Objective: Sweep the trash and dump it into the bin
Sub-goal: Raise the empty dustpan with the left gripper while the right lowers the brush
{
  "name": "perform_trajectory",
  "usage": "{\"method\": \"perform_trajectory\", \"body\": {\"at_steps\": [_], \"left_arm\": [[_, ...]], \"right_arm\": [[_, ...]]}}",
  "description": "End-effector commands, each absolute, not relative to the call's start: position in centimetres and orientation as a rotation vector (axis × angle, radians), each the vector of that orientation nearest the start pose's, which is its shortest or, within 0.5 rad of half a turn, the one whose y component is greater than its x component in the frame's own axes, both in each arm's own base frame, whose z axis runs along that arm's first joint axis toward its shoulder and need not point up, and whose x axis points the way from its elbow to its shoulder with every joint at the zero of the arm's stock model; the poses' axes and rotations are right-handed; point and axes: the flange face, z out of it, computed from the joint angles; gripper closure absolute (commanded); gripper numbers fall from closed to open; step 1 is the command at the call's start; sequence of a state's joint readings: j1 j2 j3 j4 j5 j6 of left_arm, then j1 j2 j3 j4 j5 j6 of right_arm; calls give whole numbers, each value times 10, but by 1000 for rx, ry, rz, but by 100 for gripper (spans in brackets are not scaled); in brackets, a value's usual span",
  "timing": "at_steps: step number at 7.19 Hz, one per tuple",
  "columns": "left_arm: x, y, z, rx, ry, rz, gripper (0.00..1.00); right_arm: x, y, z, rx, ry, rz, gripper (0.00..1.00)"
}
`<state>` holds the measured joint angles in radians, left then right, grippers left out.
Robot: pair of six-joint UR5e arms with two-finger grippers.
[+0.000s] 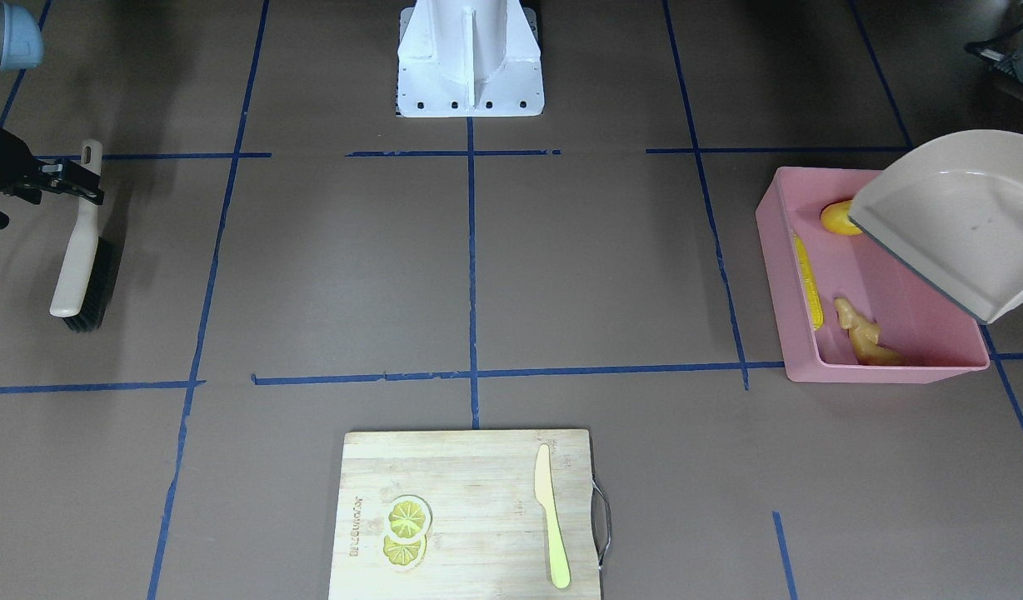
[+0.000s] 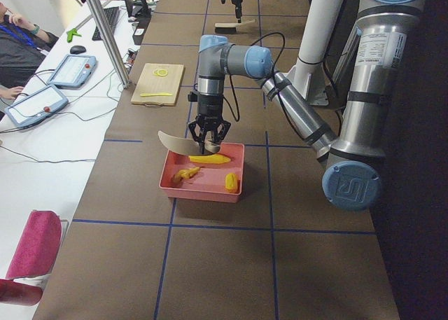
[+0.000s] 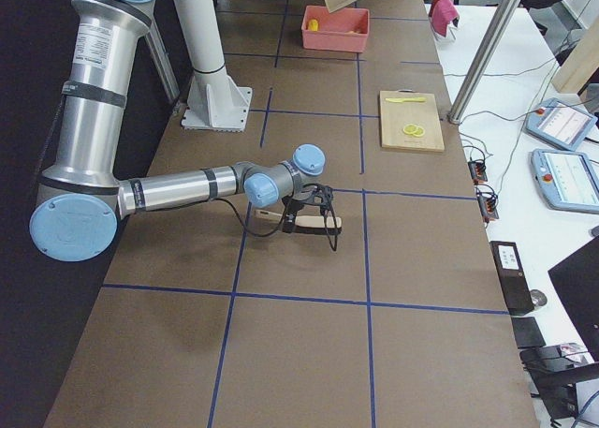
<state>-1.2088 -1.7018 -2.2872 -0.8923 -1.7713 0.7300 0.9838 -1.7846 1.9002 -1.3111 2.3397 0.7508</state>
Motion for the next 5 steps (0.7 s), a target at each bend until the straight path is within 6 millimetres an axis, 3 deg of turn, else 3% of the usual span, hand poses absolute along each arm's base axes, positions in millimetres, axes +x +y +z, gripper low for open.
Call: {"method": "perform_trajectory", "body": {"at_steps": [1, 2, 4, 5], "left_arm": [[70, -448, 322, 407, 354, 1132, 97], [96, -446, 305, 513, 429, 1190, 97], [185, -435, 298, 533, 512, 1289, 97], [237, -445, 291, 565, 547, 1355, 97]], "right_arm": [[-135, -405, 556, -125, -826, 111, 1], [-125, -412, 551, -104, -832, 132, 1], [-112, -433, 532, -48, -852, 163, 1], [-106, -435, 519, -20, -866, 167, 1]]}}
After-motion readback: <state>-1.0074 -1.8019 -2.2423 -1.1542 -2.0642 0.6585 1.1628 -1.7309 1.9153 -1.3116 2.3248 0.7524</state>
